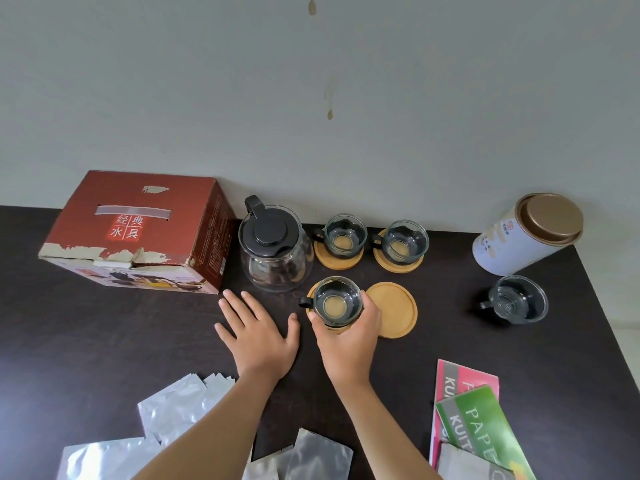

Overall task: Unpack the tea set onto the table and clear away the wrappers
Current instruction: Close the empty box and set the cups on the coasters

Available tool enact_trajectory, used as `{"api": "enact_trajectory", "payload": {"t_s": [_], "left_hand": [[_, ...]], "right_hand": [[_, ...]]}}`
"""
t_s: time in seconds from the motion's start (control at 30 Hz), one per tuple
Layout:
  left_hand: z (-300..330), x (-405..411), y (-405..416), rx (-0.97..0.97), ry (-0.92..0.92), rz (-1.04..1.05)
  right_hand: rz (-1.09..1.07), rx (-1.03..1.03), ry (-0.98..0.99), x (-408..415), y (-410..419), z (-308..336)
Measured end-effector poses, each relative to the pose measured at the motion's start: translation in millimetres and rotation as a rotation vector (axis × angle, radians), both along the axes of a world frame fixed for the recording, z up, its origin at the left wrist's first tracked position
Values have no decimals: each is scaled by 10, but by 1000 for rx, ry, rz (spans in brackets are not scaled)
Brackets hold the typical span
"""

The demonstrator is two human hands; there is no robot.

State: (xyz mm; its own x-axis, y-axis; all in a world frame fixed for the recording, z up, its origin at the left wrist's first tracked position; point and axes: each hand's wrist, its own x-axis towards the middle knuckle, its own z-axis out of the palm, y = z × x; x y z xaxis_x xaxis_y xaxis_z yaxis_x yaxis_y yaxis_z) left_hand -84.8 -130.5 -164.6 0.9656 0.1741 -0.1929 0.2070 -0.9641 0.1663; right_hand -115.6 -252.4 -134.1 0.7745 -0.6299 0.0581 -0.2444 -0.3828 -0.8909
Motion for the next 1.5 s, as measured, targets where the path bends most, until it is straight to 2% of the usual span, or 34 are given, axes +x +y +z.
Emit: {"api": "enact_trajectory", "payload": {"t_s": [0.3,0.5,0.63,0.8,0.93,1.3,1.5], "left_hand": [[2,5,34,17,-7,7],[0,7,27,16,-10,5],[-11,9,30,17,1,8],[5,-4,18,7,2,2],[14,-2,15,3,-3,7],[4,6,14,12,-4,4],[-7,2,17,15,-3,3]], "right_hand": [[96,28,14,-137,-45,46],[29,39,-76,-402,-329,126],[-141,5,-86,-471,-605,63],[-522,145,-29,-432,-1088,-47],[-662,179,52,-381,-1543,-105],[-600,210,-4,-217,-2041,-129],[-631,166,91,-175,-2083,11]]}}
